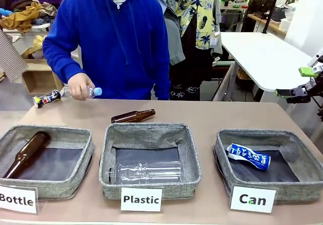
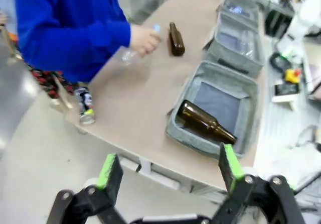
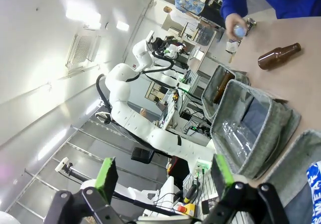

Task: Sort the can waste into the basket.
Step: Pick up the can waste from the table and place it in the right Fabric basket.

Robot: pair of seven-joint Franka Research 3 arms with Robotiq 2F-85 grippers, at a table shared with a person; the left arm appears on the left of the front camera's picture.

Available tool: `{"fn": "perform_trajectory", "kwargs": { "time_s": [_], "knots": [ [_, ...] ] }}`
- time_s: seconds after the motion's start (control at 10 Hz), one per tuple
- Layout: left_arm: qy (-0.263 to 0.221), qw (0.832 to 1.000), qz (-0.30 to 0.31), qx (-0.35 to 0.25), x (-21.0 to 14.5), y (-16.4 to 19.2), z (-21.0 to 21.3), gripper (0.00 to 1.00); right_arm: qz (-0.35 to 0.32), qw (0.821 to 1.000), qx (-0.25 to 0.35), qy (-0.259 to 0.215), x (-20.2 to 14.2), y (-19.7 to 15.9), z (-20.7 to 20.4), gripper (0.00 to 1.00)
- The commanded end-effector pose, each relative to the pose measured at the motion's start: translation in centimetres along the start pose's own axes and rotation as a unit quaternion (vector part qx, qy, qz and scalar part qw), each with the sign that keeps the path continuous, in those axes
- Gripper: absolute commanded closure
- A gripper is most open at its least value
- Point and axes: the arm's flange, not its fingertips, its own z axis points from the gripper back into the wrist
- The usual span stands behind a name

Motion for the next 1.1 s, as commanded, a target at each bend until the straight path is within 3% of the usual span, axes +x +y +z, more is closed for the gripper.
{"fn": "perform_trajectory", "kwargs": {
  "time_s": [0.0,0.1,0.2,0.7,1.0],
  "knots": [
    [0.072,0.997,0.008,-0.025,3.3,1.9,-2.9,0.00,0.008,1.000,0.002,0.005,-0.2,0.3,0.1,0.00],
    [0.095,0.995,0.013,-0.031,4.5,2.8,-3.9,0.00,0.008,1.000,0.002,0.005,-0.2,0.3,0.1,0.00],
    [0.088,0.995,0.003,-0.043,4.4,2.8,-3.0,0.00,0.008,1.000,0.002,0.005,-0.2,0.3,0.1,0.00],
    [-0.042,0.999,0.032,-0.013,-6.7,-0.8,3.1,0.00,0.008,1.000,0.002,0.005,-0.2,0.3,0.1,0.00],
    [-0.049,0.998,0.036,-0.018,-7.9,-0.6,2.7,0.00,0.008,1.000,0.002,0.005,-0.2,0.3,0.1,0.00]
  ]
}}
